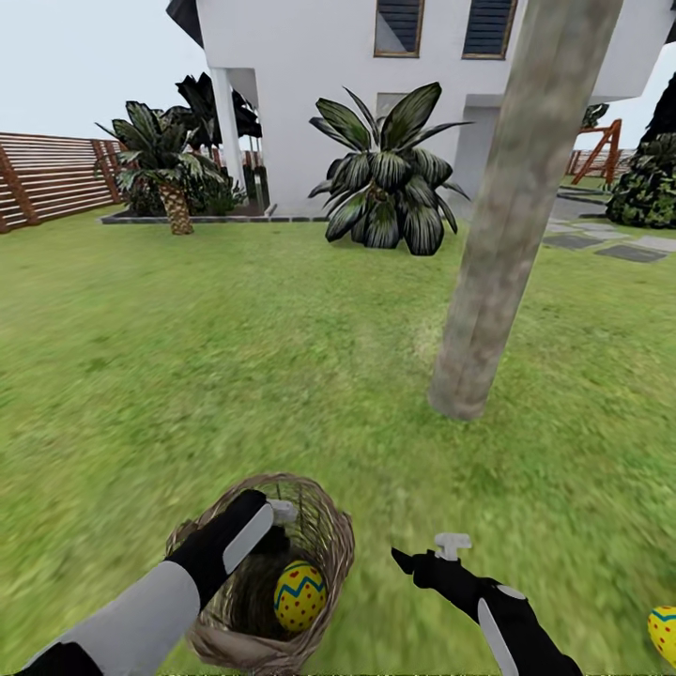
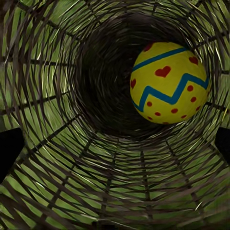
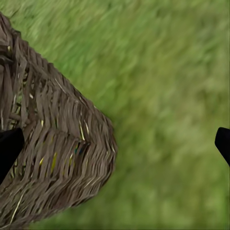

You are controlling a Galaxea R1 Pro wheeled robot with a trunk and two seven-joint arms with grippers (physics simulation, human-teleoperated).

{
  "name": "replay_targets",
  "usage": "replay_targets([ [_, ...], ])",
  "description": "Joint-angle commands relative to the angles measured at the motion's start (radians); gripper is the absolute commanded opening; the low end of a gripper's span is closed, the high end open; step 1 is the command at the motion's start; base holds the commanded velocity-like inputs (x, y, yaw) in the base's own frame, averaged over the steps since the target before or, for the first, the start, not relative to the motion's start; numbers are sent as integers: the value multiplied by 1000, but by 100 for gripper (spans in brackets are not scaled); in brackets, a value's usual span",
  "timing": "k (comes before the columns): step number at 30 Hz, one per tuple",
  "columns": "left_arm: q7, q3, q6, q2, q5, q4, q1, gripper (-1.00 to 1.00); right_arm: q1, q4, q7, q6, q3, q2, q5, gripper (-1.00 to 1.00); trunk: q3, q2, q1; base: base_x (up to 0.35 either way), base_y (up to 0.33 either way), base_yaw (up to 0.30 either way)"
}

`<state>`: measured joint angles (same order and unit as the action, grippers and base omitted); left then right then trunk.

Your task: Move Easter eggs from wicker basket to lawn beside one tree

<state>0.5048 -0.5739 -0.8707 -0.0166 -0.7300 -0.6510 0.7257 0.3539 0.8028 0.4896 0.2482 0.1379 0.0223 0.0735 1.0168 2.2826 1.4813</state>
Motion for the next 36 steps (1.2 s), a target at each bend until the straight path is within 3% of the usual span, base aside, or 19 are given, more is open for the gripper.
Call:
replay_targets([
  [1,10,-1,-7,0,-11,0,6,100,0,1,5,10,5,1,8,100,3,0,0,0,0,0],
  [7,7,10,-32,-3,-12,31,42,100,0,1,5,10,5,1,8,100,12,0,0,0,0,0],
  [21,4,11,-35,-36,-11,42,52,100,0,2,12,10,6,1,7,100,35,0,0,0,0,0],
  [36,1,8,-68,-39,-8,42,52,100,0,3,12,10,12,-6,14,100,60,0,0,0,0,0],
])
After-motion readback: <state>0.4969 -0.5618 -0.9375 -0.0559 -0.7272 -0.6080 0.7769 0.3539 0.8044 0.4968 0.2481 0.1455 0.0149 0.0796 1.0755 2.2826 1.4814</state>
